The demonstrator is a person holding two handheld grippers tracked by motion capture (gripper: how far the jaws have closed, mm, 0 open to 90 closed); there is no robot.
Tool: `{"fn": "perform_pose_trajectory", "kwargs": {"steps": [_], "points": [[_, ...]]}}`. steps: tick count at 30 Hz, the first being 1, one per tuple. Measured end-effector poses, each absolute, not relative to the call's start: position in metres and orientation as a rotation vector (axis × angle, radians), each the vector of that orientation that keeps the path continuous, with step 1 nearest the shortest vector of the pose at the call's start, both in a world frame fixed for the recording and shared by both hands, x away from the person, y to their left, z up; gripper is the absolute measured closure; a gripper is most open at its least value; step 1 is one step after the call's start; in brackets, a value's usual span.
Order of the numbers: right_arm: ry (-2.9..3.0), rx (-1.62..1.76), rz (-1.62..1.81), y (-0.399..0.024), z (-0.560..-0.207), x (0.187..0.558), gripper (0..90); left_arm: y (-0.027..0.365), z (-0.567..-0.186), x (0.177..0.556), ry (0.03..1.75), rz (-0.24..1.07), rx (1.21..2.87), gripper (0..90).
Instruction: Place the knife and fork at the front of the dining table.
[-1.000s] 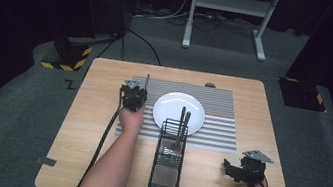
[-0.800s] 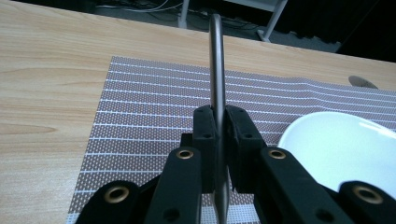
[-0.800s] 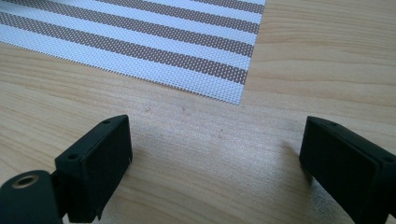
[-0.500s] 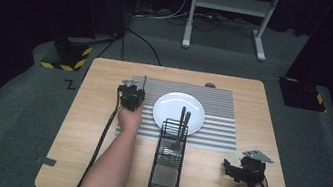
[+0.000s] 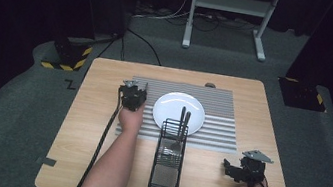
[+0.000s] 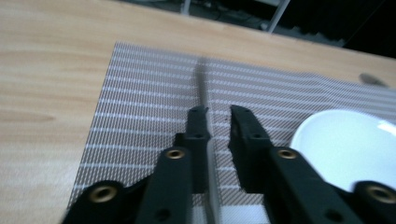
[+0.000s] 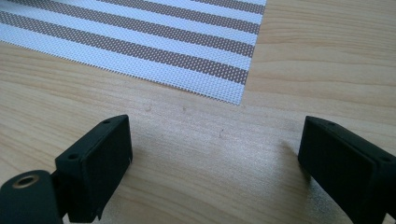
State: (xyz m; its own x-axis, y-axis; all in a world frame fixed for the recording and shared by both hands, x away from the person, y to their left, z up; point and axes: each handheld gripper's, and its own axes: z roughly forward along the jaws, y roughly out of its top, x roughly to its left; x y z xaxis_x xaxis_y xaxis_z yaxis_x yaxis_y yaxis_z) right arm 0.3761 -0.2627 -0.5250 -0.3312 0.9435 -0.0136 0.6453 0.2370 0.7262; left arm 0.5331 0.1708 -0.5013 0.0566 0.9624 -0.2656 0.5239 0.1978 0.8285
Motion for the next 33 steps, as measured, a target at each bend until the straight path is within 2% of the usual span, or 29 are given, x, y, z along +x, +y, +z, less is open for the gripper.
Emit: {"fn": "perform_pose_trajectory", "kwargs": {"steps": [10,16,24,30,33], "points": [[2.072,1.444,0.88,-0.262,-0.525,0.376,9.5,0.175,-0.493,0.52,1.567,0.693,1.49,71.3],[2.074,1.44,0.879,-0.263,-0.525,0.376,9.5,0.181,-0.495,0.501,1.558,0.676,1.49,67.8],[2.073,1.441,0.88,-0.262,-0.525,0.376,9.5,0.191,-0.498,0.466,1.548,0.705,1.551,57.9],[2.074,1.438,0.879,-0.263,-0.525,0.376,9.4,0.197,-0.498,0.433,1.51,0.744,1.644,46.7],[2.074,1.438,0.879,-0.263,-0.525,0.376,9.5,0.2,-0.501,0.414,1.493,0.762,1.672,46.7]]}}
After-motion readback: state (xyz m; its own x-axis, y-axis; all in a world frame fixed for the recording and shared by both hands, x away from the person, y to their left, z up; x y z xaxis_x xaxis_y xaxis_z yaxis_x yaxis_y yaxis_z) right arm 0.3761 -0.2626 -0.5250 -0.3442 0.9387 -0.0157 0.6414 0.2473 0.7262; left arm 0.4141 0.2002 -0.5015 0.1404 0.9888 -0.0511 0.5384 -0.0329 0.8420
